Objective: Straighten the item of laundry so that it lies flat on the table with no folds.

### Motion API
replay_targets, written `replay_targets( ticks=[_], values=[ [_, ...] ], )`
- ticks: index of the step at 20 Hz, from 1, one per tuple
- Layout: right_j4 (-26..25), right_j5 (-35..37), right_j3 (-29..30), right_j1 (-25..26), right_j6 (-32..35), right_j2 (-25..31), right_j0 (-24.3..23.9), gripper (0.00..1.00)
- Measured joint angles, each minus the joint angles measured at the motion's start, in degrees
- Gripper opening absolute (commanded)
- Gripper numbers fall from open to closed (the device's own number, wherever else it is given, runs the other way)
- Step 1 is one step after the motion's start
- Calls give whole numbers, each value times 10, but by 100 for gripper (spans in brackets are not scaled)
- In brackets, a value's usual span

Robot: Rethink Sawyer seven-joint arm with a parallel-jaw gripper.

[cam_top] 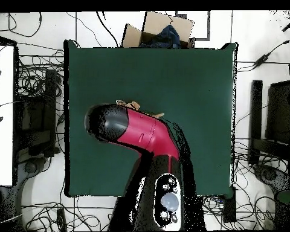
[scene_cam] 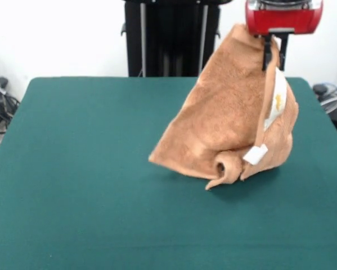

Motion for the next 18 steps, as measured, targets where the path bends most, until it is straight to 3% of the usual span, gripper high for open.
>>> replay_targets(
  ticks=[18],
  values=[
    [-3,160,-143,21,0,-50,5,0]
  ],
)
